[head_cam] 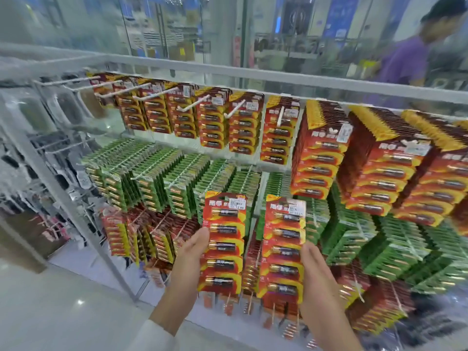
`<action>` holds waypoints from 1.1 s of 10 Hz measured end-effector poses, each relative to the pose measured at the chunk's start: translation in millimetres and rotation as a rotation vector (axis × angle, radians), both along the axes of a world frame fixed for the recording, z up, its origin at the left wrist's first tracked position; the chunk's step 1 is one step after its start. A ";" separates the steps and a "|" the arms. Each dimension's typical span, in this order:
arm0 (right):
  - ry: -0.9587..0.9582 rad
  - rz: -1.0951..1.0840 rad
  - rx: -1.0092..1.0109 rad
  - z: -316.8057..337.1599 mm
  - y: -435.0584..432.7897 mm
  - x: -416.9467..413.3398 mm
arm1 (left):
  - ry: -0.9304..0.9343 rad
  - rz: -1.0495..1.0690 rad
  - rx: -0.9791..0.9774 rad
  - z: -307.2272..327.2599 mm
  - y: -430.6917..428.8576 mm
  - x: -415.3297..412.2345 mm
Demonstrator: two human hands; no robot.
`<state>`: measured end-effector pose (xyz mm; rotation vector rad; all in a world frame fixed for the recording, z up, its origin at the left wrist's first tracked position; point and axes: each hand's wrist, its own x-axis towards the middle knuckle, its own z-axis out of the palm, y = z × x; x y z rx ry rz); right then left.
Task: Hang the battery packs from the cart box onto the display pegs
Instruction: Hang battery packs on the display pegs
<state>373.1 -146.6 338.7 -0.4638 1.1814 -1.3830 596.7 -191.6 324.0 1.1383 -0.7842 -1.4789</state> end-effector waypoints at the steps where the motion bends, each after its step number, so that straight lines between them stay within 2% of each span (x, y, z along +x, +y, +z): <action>1: 0.023 0.037 -0.024 6.3 -19.1 3.8 | 0.022 0.033 -0.024 7.0 -12.4 2.6; 3: 0.047 0.080 -0.063 22.2 -58.7 24.6 | 0.046 0.124 -0.075 24.3 -34.9 23.1; 4: 0.183 0.162 -0.140 8.4 -86.2 33.4 | 0.032 0.180 -0.107 28.1 -51.3 45.3; 6: -0.067 0.114 -0.141 25.8 -109.6 67.4 | 0.036 0.161 -0.166 39.0 -88.3 84.0; 10: -0.101 -0.022 -0.165 32.1 -140.5 133.6 | -0.017 0.139 -0.395 100.9 -163.6 164.0; 11: -0.078 -0.026 -0.178 32.0 -142.5 143.2 | -0.022 0.127 -0.398 108.0 -173.8 171.5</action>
